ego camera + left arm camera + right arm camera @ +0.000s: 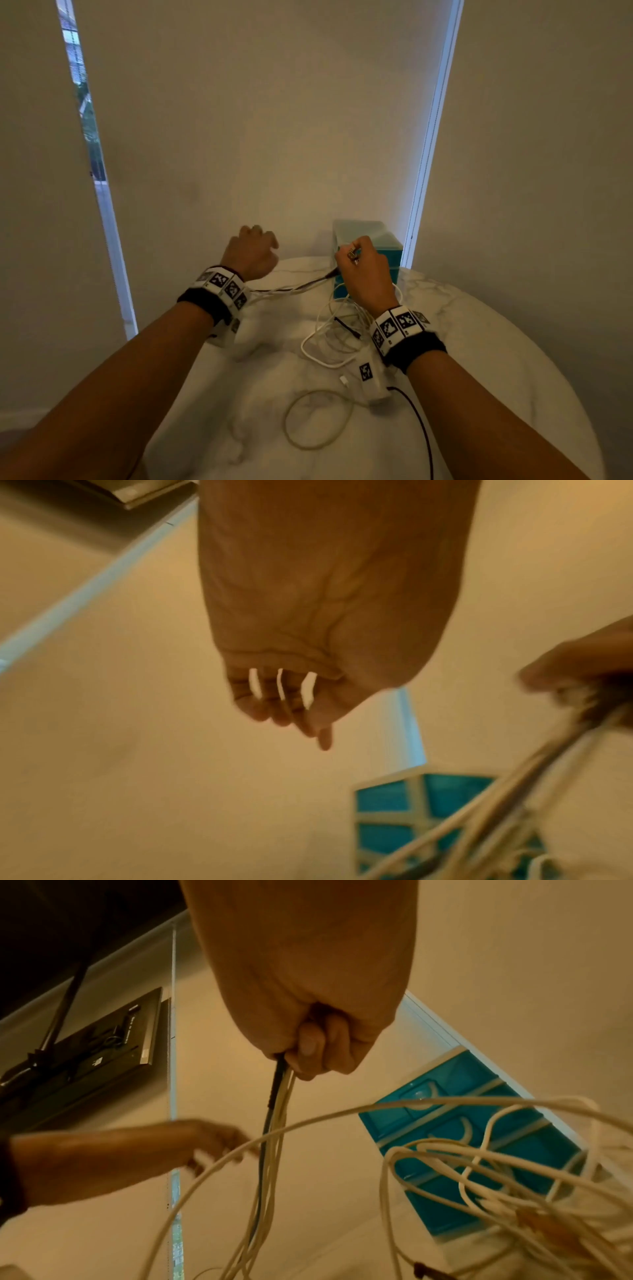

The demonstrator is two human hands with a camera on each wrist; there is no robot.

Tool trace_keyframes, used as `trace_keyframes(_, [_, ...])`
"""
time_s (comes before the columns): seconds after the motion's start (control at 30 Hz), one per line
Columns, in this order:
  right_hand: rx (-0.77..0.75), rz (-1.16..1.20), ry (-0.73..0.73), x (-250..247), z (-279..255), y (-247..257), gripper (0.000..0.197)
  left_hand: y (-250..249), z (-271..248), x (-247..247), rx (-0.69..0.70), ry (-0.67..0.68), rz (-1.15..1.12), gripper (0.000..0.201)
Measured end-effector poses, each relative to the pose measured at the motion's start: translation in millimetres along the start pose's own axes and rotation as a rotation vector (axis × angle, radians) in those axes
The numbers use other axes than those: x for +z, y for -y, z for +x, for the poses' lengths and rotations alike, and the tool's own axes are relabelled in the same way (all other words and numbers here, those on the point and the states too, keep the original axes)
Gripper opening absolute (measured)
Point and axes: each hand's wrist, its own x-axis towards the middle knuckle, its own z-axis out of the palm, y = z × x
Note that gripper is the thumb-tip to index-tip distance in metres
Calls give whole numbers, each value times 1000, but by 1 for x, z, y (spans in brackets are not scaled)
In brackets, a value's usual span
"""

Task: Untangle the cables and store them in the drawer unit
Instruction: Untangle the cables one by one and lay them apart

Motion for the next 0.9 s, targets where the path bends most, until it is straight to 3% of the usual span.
trace_keyframes(0.07, [7, 4, -20, 1, -2, 1, 20, -48, -8, 1, 159, 107, -458, 47])
trace_keyframes(0.13, [31, 32, -21, -2, -1, 3, 21, -86, -16, 9, 192, 379, -880, 60])
trace_keyframes(0.17, [37, 26, -15, -2, 1, 0, 23, -97, -18, 13, 153, 482, -1000, 81])
trace_keyframes(0.23, [88, -13, 44, -8, 3, -5, 39, -106, -18, 21, 75, 575, -1030, 113])
trace_keyframes(0.3, [199, 30, 205, -17, 3, -11, 76, -101, -16, 27, 38, 548, -958, 121])
trace_keyframes(0.37, [307, 31, 381, -31, 0, -14, 94, -94, -18, 26, 8, 444, -921, 103])
trace_keyframes(0.43, [290, -94, 550, -46, -7, -15, 90, -85, -18, 24, -49, 324, -964, 91])
trace_keyframes(0.53, [166, -249, 878, -48, -20, -24, 57, -76, -12, 27, -106, 200, -1048, 73])
trace_keyframes(0.57, [142, -230, 875, -43, -22, -31, 50, -75, -12, 29, -92, 175, -1050, 65])
trace_keyframes(0.6, [131, -175, 776, -40, -24, -37, 50, -75, -13, 31, -73, 150, -1038, 58])
trace_keyframes(0.67, [178, 44, 352, -38, -25, -51, 56, -75, -14, 38, -46, 93, -1044, 49])
trace_keyframes(0.73, [269, 407, -72, -44, -27, -68, 48, -75, -16, 46, -46, 55, -1120, 48])
trace_keyframes(0.77, [317, 629, -187, -47, -28, -74, 42, -76, -18, 51, -46, 46, -1146, 50])
trace_keyframes(0.83, [374, 977, -261, -48, -31, -79, 28, -81, -24, 57, -66, 54, -1131, 54])
trace_keyframes(0.9, [384, 1125, -251, -47, -33, -80, 26, -86, -31, 64, -52, 83, -1066, 61])
